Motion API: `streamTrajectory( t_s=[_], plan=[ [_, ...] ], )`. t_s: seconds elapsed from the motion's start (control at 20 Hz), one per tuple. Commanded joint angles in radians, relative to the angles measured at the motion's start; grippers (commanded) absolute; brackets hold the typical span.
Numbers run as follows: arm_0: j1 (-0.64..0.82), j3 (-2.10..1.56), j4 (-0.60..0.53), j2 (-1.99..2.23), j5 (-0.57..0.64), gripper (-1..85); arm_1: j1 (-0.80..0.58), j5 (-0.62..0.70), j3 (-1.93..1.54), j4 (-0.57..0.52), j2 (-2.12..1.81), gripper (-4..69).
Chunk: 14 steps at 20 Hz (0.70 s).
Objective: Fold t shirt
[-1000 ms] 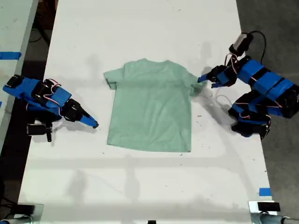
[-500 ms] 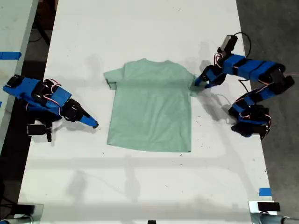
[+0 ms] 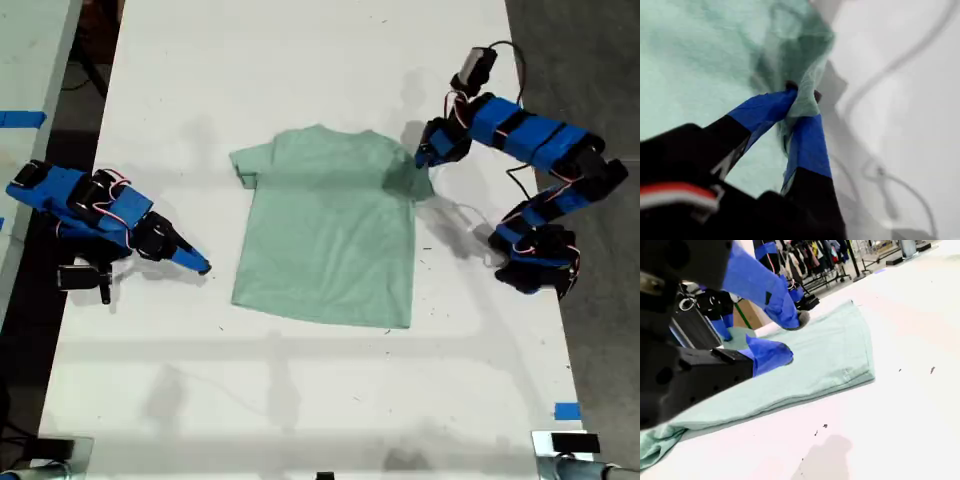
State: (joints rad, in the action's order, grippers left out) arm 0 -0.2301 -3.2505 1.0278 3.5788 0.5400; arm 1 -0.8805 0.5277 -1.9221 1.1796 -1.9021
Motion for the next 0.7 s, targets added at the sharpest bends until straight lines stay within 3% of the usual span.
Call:
streamTrajectory(
  t_s=[0.0,0.25,0.3,0.4,0.45,0.65],
  plan=[
    [0.006,-0.043,-0.018,0.011,0.006,6.5,0.147,-0.035,0.295,0.069,0.000,1.9],
    [0.006,-0.043,-0.018,0.011,0.006,6.5,0.354,-0.058,0.603,0.061,0.272,1.9],
    [0.006,-0.043,-0.018,0.011,0.006,6.5,0.377,-0.052,0.647,0.057,0.342,4.9],
    [0.006,-0.043,-0.018,0.011,0.006,6.5,0.413,-0.034,0.742,0.071,0.485,23.0],
    [0.006,-0.043,-0.018,0.011,0.006,6.5,0.422,-0.032,0.785,0.095,0.532,26.7],
    [0.006,-0.043,-0.018,0.011,0.006,6.5,0.393,-0.034,0.825,0.242,0.380,26.9]
  ],
)
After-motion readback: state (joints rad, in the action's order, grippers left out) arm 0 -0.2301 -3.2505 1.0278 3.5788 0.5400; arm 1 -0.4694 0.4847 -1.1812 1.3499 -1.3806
